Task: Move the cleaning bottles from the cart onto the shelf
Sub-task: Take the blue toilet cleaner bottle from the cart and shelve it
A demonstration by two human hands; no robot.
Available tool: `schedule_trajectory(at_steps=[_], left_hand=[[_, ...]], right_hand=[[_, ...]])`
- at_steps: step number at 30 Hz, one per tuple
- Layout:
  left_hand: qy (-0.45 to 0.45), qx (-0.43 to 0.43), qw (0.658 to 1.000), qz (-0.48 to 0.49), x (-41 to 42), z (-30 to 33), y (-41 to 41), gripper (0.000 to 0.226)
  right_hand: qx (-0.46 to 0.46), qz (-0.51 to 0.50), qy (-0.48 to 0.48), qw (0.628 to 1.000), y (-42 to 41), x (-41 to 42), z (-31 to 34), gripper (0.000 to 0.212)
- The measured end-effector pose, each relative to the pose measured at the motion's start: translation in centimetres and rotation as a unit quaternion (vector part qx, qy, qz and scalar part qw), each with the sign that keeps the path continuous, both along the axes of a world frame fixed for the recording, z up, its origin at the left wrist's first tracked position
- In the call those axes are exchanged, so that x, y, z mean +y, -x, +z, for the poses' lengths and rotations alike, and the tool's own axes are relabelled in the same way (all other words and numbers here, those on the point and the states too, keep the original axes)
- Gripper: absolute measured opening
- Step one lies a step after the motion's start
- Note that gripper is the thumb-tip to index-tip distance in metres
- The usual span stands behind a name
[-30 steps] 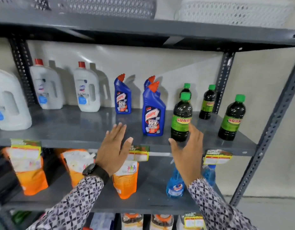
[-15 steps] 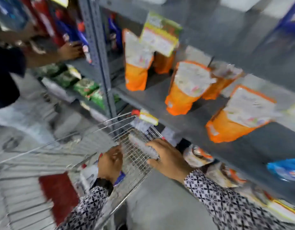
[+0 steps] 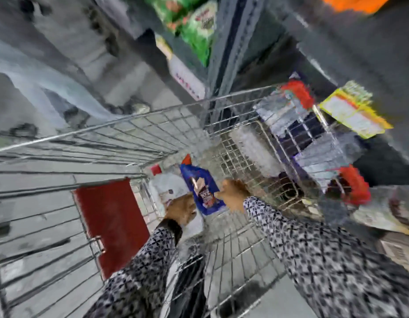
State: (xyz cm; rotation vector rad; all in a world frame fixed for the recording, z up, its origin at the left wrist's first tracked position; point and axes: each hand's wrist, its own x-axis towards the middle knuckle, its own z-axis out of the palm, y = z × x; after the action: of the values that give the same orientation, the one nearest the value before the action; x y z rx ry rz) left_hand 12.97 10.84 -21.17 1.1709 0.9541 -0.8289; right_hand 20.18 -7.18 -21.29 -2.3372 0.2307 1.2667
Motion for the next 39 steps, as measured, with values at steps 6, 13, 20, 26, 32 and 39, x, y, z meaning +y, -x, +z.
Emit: schedule_trajectory(at_steps=[6, 13, 20, 26, 32, 39], left_hand=[[0.018, 0.045, 0.996, 0.073, -0.9, -1.7, 0.2, 0.042], [-0.031, 0.032, 0.996, 0.076, -1.5, -0.7, 1.0, 0.023], [0.016, -0.117, 0.992, 0.039, -2.1, 10.9, 1.7, 0.020], [0.075, -0.340, 0.937, -0.016, -6.5, 27.9, 3.0, 0.031], [0.108, -0.532, 0.837, -0.073, -14.6, 44.9, 6.4, 0.052], [0.124, -0.683, 0.699, -0.172, -24.1, 58.7, 11.9, 0.054]], right_hand=[[0.012, -0.024, 0.007, 1.000, 0.4, 2.4, -4.7, 0.045], [-0.013, -0.064, -0.003, 0.998, 0.5, 2.6, -2.6, 0.035], [-0.074, -0.124, -0.173, 0.974, 2.0, -1.7, 10.5, 0.030], [-0.213, -0.223, -0.339, 0.889, 7.2, -8.1, 28.0, 0.034], [-0.402, -0.269, -0.386, 0.786, 15.8, -16.0, 46.7, 0.030], [-0.574, -0.292, -0.395, 0.655, 26.8, -24.7, 59.7, 0.041]])
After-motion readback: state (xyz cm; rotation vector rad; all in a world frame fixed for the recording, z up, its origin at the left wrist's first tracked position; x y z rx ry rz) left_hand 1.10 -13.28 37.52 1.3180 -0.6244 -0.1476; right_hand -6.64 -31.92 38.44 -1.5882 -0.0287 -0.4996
